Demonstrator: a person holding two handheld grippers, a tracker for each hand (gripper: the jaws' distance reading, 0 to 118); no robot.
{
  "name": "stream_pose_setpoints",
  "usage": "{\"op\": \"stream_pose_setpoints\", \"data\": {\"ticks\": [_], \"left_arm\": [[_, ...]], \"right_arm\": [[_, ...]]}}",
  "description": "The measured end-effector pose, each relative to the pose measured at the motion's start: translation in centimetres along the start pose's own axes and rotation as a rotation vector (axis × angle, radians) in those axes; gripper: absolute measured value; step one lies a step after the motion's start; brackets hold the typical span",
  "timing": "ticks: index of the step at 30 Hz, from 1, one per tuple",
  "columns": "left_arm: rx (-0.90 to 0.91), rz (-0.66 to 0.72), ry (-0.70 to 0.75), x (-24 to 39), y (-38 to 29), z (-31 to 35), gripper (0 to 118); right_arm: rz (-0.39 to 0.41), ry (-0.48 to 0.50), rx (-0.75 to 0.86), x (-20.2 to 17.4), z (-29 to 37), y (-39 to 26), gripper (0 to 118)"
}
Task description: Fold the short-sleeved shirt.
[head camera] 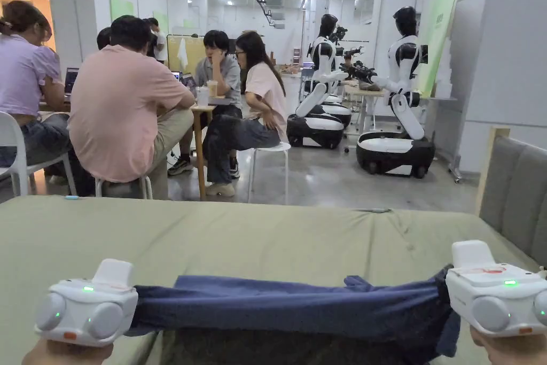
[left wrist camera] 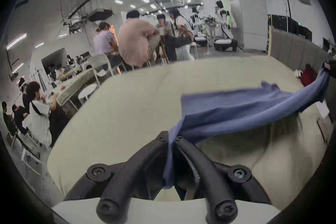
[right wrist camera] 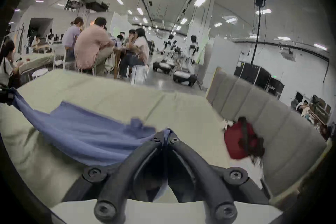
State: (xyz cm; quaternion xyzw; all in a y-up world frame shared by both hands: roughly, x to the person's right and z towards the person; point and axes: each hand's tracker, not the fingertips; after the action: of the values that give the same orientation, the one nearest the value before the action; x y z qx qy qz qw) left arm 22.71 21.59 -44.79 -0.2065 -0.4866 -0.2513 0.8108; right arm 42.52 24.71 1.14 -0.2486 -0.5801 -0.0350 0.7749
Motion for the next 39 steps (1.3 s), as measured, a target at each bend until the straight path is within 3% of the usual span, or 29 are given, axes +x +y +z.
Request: {"op": "stream_pose_setpoints", "data": {"ticks": [6,8,9,10,11,12,13,14,17,20,22,23,24,25,26,28,32,35,36,37,38,39], "left_arm": [[-0.178,0.079,-0.028,0.6,-11.4,-2.4,0],[-0.187,0.097,-0.035,0.5,-12.9,-2.8,1],[-0.178,0.105,-0.049,0.4,-13.1,-2.7,11],[-0.167,0.106,-0.047,0.3,-13.1,-2.4,34],[-0.15,0.111,-0.029,0.2,-12.9,-2.0,77],[-0.136,0.109,-0.034,0.0,-12.8,-1.7,103],[-0.108,0.106,-0.043,0.0,-12.5,-0.9,118],[-0.056,0.113,-0.045,0.1,-12.0,-0.1,118],[0.048,0.15,-0.063,1.7,-10.2,2.5,117],[0.102,0.203,-0.158,3.8,-9.3,4.4,115],[0.109,0.156,-0.151,5.6,-9.2,5.0,103],[0.119,0.113,-0.121,6.4,-9.1,5.2,76],[0.107,0.089,-0.085,6.8,-9.0,5.1,45],[0.045,0.077,-0.099,7.0,-9.0,4.9,8],[0.013,0.121,-0.145,6.3,-8.8,5.1,0],[-0.009,0.212,-0.232,4.1,-8.5,5.0,0],[-0.05,0.237,-0.139,-1.0,-8.3,3.5,0],[-0.114,0.302,-0.208,-3.9,-8.9,1.7,0],[-0.119,0.313,-0.207,-4.3,-9.1,1.4,17],[-0.123,0.32,-0.205,-4.5,-9.7,0.8,52],[-0.142,0.327,-0.211,-4.5,-10.1,0.3,94],[-0.183,0.325,-0.237,-4.3,-10.6,-0.3,113]], "right_arm": [[-0.016,0.054,-0.237,-2.7,-0.5,-13.0,2],[-0.069,0.061,-0.281,-3.1,-0.6,-15.6,2],[-0.096,0.07,-0.294,-3.1,-0.6,-16.1,3],[-0.118,0.085,-0.308,-3.1,-0.6,-16.5,10],[-0.116,0.086,-0.299,-2.7,-0.4,-16.4,37],[-0.113,0.077,-0.288,-2.7,0.0,-16.1,69],[-0.111,0.076,-0.26,-2.7,0.5,-15.7,98],[-0.114,0.094,-0.223,-2.8,1.0,-15.1,118],[-0.142,0.184,-0.116,-3.8,3.4,-12.3,114],[-0.118,0.234,-0.072,-5.8,4.8,-10.2,114],[-0.089,0.23,-0.055,-7.0,5.6,-9.5,111],[-0.07,0.243,-0.04,-7.5,5.4,-9.4,95],[-0.046,0.248,-0.046,-7.9,5.5,-9.1,69],[-0.025,0.235,-0.058,-8.3,5.6,-8.9,27],[-0.011,0.227,-0.075,-8.5,5.7,-8.9,0],[-0.032,0.276,-0.066,-8.2,5.9,-8.9,0],[-0.038,0.27,-0.057,-7.3,6.5,-9.4,0],[-0.068,0.27,-0.058,-6.6,6.2,-9.9,0],[-0.075,0.267,-0.059,-6.4,6.1,-10.1,0],[-0.079,0.262,-0.059,-6.3,5.9,-10.4,0],[-0.084,0.258,-0.062,-6.1,5.6,-10.7,0],[-0.094,0.253,-0.069,-5.5,5.4,-11.0,0]]}}
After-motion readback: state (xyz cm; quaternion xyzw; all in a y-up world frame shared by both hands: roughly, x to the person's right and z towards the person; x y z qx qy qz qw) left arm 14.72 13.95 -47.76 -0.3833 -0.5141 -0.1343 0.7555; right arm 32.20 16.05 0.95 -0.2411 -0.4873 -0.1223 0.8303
